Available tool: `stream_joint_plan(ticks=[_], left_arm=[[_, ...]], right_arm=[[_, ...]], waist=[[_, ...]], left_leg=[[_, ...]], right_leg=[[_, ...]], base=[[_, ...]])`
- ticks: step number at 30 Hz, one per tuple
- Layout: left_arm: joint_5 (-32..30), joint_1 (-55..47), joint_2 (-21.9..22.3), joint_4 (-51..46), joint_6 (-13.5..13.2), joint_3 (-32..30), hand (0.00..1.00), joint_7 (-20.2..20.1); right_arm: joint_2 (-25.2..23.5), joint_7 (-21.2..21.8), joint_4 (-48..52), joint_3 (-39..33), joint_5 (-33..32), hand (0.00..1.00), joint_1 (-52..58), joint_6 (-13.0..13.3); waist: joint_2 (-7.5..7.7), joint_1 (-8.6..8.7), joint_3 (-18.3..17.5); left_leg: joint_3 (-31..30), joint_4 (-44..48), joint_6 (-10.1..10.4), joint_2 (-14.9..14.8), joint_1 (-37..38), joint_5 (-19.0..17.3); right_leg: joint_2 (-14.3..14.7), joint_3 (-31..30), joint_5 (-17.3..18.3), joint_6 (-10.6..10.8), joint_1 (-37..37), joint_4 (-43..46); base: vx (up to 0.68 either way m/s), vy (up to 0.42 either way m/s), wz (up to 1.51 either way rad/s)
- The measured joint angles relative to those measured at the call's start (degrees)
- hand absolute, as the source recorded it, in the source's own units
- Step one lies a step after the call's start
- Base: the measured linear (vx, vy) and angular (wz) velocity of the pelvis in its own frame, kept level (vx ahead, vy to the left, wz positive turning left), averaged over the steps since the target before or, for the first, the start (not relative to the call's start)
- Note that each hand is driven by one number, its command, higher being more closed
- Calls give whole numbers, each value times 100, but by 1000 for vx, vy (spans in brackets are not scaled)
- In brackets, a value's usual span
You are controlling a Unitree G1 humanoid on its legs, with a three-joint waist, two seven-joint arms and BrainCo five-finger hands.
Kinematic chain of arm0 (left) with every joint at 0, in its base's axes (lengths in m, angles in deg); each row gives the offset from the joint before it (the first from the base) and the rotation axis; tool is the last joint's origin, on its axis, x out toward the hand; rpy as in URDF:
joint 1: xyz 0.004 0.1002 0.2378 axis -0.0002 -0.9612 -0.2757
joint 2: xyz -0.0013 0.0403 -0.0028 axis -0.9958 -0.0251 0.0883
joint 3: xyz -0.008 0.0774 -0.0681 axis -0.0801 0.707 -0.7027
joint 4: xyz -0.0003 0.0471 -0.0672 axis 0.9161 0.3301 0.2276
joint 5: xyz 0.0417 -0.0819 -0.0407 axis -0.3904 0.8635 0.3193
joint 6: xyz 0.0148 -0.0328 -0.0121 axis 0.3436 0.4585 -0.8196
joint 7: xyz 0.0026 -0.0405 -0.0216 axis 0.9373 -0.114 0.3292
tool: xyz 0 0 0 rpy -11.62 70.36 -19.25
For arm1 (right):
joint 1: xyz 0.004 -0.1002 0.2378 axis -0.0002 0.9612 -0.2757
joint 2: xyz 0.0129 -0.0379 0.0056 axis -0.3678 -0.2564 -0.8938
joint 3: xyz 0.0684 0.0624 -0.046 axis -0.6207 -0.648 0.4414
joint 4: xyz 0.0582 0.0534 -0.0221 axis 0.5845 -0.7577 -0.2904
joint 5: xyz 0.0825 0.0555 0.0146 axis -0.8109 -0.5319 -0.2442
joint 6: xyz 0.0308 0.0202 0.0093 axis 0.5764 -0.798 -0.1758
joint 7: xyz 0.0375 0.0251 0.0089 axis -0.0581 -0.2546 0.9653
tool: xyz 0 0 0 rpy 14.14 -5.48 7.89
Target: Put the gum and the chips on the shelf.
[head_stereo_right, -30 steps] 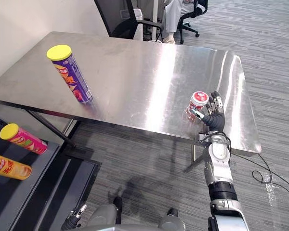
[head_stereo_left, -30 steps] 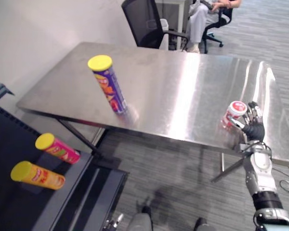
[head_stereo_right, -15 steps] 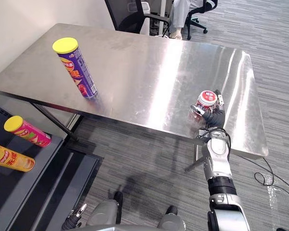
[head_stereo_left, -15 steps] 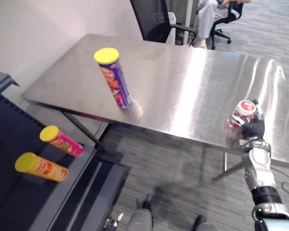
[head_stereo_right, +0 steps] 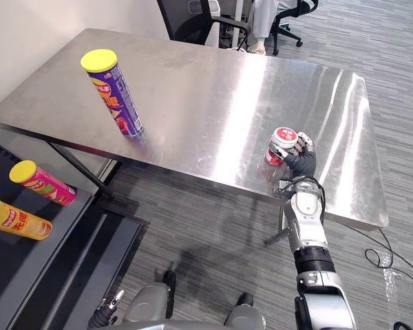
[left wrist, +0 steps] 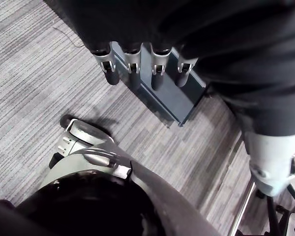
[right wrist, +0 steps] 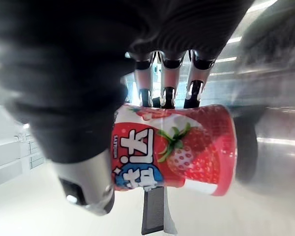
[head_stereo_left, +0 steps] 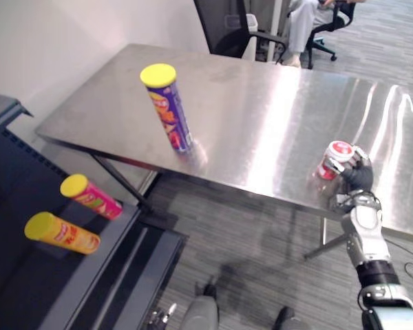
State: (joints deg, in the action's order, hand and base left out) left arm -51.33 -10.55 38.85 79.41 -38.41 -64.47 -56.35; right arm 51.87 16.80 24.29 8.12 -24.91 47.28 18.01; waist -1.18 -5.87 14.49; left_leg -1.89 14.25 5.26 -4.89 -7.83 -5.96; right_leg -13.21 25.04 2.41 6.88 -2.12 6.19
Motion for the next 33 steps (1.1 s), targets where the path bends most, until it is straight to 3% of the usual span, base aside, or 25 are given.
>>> stream_joint_plan(ticks=[7, 13, 23, 28, 33], left_arm=[[-2, 23, -2, -6, 11, 1, 0, 1], [-7, 2, -23, -4, 64, -22, 0, 5], [-4, -21, -93, -2, 63, -302, 0, 9], [83, -43, -90, 3, 59, -417, 0, 34], [450, -129, -51, 5, 50, -472, 0, 289]], right_arm=[[-24, 143, 180, 47, 167, 100, -2, 0], [-49, 578, 1460, 58, 162, 100, 199, 5], [-48, 1627, 2972, -6, -355, 100, 769, 23], [-48, 1835, 3304, -7, -538, 100, 959, 25], [-48, 1864, 3496, -12, -736, 100, 1306, 25]], waist=[[3, -64, 1], [27, 72, 11], [343, 136, -104], [431, 209, -192], [496, 269, -529]], left_leg=[[101, -8, 9, -43, -4, -6], [108, -41, 8, -45, 2, -7], [356, -216, 10, -153, 111, -7], [456, -280, 11, -179, 132, -7], [529, -415, 18, -182, 206, 0]], right_leg=[[25, -117, -1, -2, 88, 12], [33, -138, -1, -2, 93, -6], [121, -396, 5, -21, 215, -38], [141, -506, 3, -23, 286, -42], [156, -558, 3, -23, 279, -125]], base=[[-2, -1, -8], [5, 0, -1], [25, -8, -13], [29, -1, -9], [48, 1, -5]])
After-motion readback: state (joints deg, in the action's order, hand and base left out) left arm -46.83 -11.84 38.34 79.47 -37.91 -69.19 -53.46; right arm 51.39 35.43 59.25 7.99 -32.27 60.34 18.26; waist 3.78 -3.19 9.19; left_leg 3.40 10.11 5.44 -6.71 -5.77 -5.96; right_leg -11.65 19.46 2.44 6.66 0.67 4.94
